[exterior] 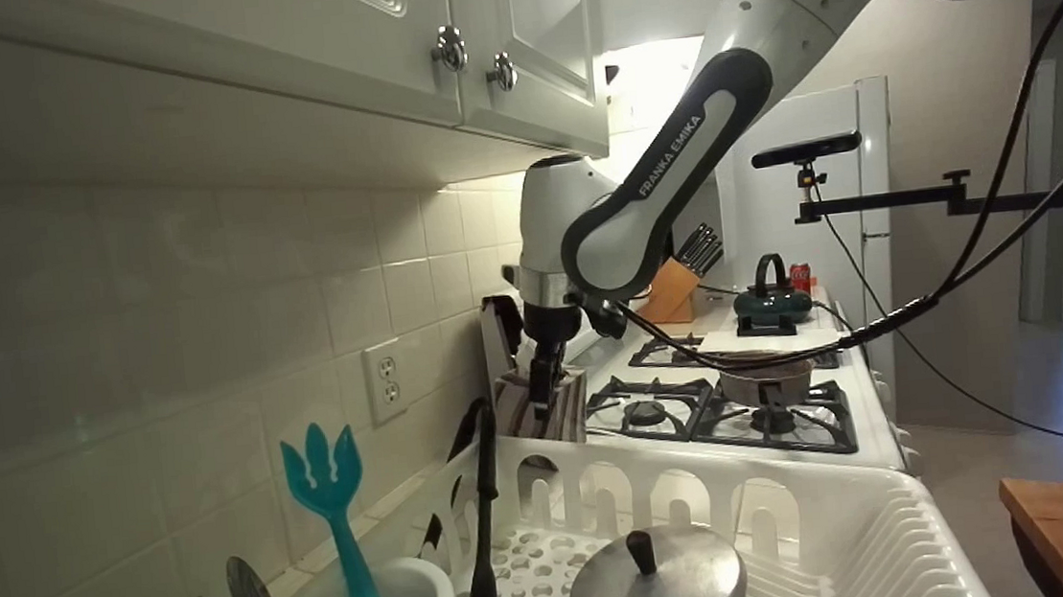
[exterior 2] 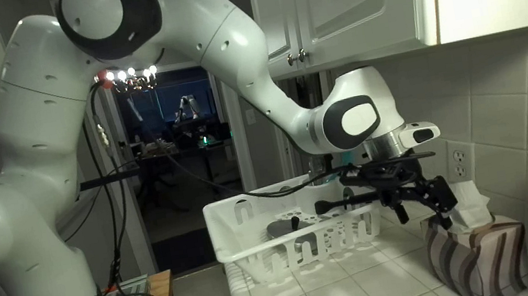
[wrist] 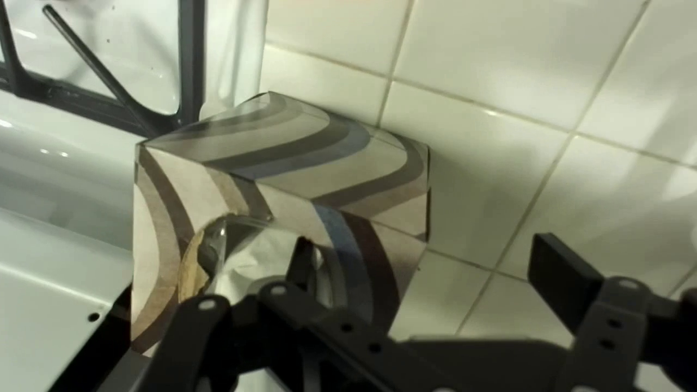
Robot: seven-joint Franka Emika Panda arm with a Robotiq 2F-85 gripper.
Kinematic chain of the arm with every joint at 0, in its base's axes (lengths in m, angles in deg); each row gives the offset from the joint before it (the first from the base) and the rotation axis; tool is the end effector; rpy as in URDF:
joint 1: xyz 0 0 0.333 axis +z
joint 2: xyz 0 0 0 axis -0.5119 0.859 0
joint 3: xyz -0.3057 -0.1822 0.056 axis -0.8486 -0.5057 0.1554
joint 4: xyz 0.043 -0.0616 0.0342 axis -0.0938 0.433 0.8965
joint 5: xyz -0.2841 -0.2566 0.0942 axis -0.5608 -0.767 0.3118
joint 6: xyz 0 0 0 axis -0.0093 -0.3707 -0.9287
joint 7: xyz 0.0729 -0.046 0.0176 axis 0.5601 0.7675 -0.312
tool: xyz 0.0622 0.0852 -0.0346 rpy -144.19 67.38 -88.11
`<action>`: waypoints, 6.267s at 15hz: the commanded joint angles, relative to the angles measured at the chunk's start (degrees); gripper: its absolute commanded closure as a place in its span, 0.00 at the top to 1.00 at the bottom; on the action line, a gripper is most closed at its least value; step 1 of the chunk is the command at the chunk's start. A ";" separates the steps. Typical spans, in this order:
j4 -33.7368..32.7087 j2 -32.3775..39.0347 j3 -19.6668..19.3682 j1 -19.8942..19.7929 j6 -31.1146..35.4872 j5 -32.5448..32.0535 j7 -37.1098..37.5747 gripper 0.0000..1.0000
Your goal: Move the box forward then remove the tissue from the box
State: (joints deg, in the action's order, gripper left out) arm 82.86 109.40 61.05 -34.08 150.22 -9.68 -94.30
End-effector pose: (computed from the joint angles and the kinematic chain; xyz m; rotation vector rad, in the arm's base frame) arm 0.6816 -0.0774 0.3094 2.8671 0.3196 0.3313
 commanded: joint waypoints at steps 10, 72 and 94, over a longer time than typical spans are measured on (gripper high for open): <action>1.71 -5.54 -0.33 2.19 -21.94 4.37 8.16 1.00; 25.17 -25.16 -22.97 7.82 14.50 -43.22 57.39 1.00; 29.41 -25.51 -21.06 9.16 16.39 -42.65 59.69 0.00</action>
State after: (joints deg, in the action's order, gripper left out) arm 109.56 86.82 39.65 -23.75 163.74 -57.53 -27.99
